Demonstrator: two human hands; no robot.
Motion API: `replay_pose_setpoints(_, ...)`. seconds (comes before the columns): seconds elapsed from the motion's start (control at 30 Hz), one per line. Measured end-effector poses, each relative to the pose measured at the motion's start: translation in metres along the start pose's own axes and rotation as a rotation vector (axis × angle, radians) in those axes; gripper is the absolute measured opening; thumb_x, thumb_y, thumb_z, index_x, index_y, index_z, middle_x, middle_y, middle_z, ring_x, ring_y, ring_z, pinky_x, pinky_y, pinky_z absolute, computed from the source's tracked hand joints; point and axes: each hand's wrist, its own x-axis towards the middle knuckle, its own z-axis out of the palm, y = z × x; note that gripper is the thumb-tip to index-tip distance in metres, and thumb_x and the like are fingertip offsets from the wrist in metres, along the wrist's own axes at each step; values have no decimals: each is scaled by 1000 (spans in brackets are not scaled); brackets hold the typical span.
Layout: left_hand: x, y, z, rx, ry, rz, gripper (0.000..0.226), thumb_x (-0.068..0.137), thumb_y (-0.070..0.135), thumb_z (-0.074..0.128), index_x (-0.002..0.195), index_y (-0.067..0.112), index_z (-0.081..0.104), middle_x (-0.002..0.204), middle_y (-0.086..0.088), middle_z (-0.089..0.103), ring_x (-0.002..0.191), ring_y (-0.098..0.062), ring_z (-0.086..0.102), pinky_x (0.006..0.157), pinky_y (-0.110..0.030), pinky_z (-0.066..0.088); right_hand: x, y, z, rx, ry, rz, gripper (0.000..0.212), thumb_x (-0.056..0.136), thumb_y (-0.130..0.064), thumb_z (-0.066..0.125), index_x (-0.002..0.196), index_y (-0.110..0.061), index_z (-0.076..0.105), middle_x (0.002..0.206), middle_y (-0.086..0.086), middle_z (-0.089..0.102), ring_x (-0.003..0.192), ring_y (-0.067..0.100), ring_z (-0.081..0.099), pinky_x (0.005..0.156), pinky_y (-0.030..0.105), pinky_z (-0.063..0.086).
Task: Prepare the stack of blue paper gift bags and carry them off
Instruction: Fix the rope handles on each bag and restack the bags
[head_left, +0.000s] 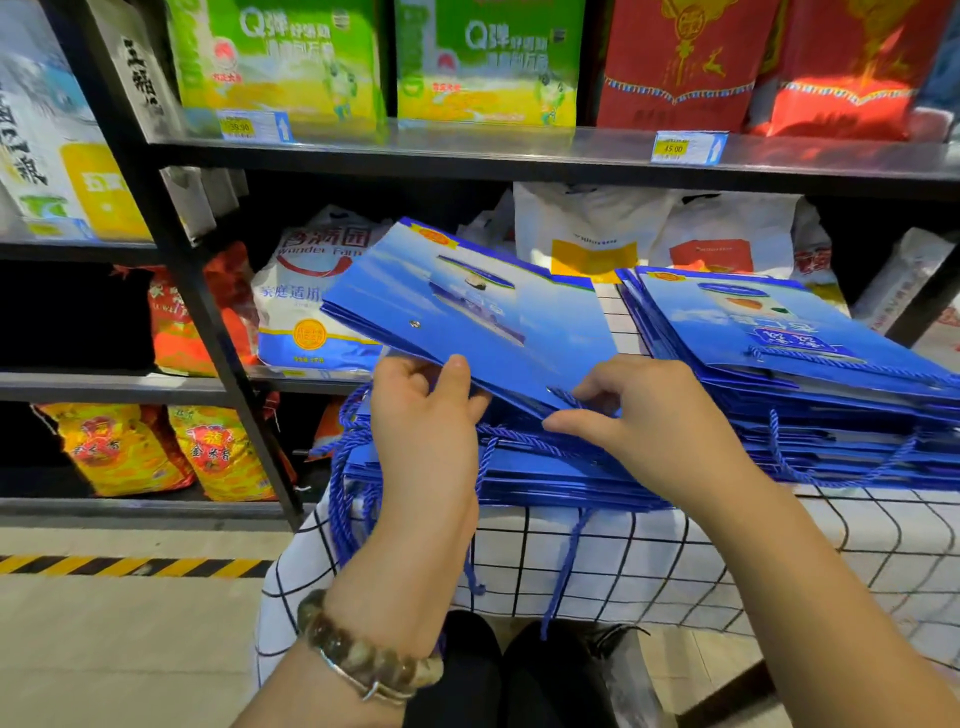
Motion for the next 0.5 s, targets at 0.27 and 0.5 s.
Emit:
replay_pose_setpoints(0.27, 0, 1, -3, 409, -258, 65, 10, 87, 7, 54, 85, 17, 54, 57, 16, 57, 53, 3, 50, 59, -15, 40, 3, 9, -4, 181, 95, 108, 20, 83, -26, 66, 72, -27, 50, 59, -7, 52, 56, 11, 51, 56, 27, 40)
replay_pose_setpoints(0.5, -8, 4, -5, 1346, -666, 345, 22, 89, 38, 53, 90, 18, 63, 86, 0, 62, 85, -21, 56, 73, -35, 47, 5, 6, -24, 919, 162, 290, 19, 88, -5, 56, 104, -16, 56, 62, 6, 51, 33, 14, 50, 36, 21, 43)
